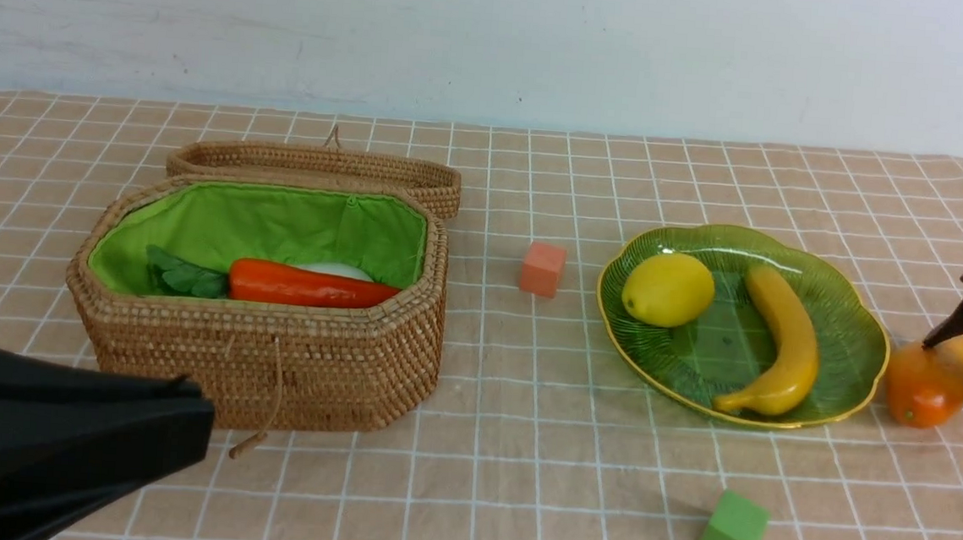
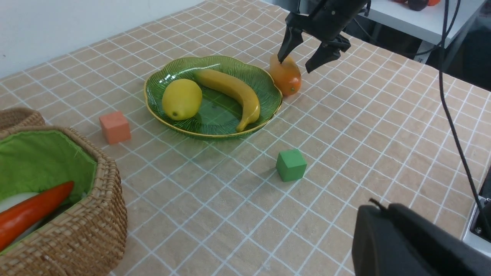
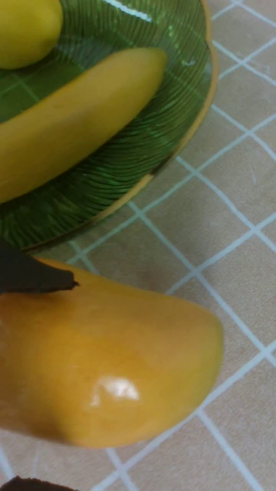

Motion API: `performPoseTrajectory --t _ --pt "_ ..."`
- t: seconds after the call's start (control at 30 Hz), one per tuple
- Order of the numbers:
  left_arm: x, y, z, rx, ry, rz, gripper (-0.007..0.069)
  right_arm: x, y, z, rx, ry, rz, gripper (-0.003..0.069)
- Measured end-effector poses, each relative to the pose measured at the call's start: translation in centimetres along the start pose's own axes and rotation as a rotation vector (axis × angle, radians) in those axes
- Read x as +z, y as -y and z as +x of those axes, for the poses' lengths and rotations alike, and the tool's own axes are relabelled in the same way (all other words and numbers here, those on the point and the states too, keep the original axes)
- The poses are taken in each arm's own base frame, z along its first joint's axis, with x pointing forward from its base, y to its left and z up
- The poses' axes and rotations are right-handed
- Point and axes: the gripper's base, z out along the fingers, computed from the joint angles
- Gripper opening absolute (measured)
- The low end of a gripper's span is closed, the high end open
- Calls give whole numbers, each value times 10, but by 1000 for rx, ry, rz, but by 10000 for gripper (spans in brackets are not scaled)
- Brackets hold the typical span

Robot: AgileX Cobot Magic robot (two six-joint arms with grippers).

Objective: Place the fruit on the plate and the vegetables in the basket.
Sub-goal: Use the right arm to grab a mango and put it into the right plate

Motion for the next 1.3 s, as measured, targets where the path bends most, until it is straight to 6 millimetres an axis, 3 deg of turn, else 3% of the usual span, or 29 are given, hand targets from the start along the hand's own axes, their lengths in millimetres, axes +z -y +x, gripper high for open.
performPoseTrajectory --t 0.17,0.33,0.47,0.63,0.67,0.73,0.77,0.8,0.83,0.9,1.0,1.03,1.17,1.3 --pt "0 1 0 -23 1 16 17 33 3 -16 9 -51 3 638" --pt "0 1 0 -26 1 17 17 39 0 -22 -19 -83 -2 557" --pt "0 2 0 -26 1 18 18 34 -2 -23 -102 -88 19 554" --pt "1 1 0 -27 3 16 18 6 -15 -19 -215 -91 52 554" --pt "2 1 0 -27 1 16 20 -20 -32 -15 -263 -56 38 554" --pt "4 1 -1 -28 -2 15 20 -49 -60 -4 -339 -10 3 554" --pt "4 1 -1 -28 -1 15 20 -51 -63 -2 -348 -6 0 554" --pt "4 0 -1 -27 -4 14 22 -66 -93 15 -428 16 -46 554" --pt "5 0 -1 -28 -5 13 22 -67 -107 26 -467 15 -67 554" --pt "5 0 -1 -28 -5 13 23 -62 -131 46 -533 6 -102 554" --pt "5 0 -1 -28 -5 13 24 -47 -148 62 -583 -12 -118 554" --pt "5 0 -1 -28 -5 13 25 -28 -155 71 -615 -24 -113 554" --pt "5 0 -1 -28 -7 13 25 -2 -159 82 -638 -51 -101 561" --pt "5 0 0 -27 -18 16 27 9 -159 87 -627 -76 -91 662"
